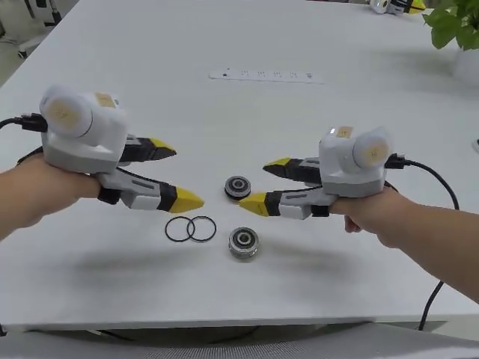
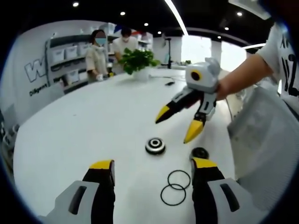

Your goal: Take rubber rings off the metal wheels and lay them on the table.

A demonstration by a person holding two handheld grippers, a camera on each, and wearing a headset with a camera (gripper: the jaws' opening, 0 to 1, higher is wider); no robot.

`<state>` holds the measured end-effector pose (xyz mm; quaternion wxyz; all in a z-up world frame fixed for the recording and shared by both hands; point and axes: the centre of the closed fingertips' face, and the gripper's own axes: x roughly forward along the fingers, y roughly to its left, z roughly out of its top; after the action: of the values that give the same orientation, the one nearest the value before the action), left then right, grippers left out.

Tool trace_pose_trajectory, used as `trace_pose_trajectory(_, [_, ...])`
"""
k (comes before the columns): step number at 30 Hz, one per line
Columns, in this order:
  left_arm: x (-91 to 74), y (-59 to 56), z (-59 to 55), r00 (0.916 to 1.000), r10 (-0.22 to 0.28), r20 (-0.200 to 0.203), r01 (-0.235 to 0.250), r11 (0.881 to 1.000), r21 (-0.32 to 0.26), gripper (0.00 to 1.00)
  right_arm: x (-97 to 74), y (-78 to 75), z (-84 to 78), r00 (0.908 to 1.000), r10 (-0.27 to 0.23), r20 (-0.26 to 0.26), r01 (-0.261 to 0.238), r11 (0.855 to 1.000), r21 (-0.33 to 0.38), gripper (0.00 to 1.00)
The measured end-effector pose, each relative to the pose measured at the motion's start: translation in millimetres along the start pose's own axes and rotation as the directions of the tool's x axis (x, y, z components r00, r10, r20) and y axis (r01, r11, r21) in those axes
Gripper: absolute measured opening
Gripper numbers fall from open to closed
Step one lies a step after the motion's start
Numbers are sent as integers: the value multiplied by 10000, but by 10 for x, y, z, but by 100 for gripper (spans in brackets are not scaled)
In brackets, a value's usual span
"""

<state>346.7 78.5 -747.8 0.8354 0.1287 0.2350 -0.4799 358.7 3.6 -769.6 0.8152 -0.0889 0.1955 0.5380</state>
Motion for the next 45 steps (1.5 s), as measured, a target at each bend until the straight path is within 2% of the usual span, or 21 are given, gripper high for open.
trace_pose_trajectory(14, [167,-2,33,9999,-154,71,155,9998,-156,62,57,-44,-105,9998,30,-195,-31,10000,-56,43])
trace_pose_trajectory(26, [339,-54,36,9993,-382,52,383,9990,-229,55,90,-126,-186,9996,-224,-199,230,9993,284,35])
trace_pose_trajectory(40, [517,-68,51,9984,-555,62,557,9975,-442,46,162,-113,-221,9996,-187,-199,196,9988,458,29])
trace_pose_trajectory(45, [576,-67,33,9982,-593,-52,591,9976,-374,42,170,-144,-233,9995,-271,-171,281,9980,560,27])
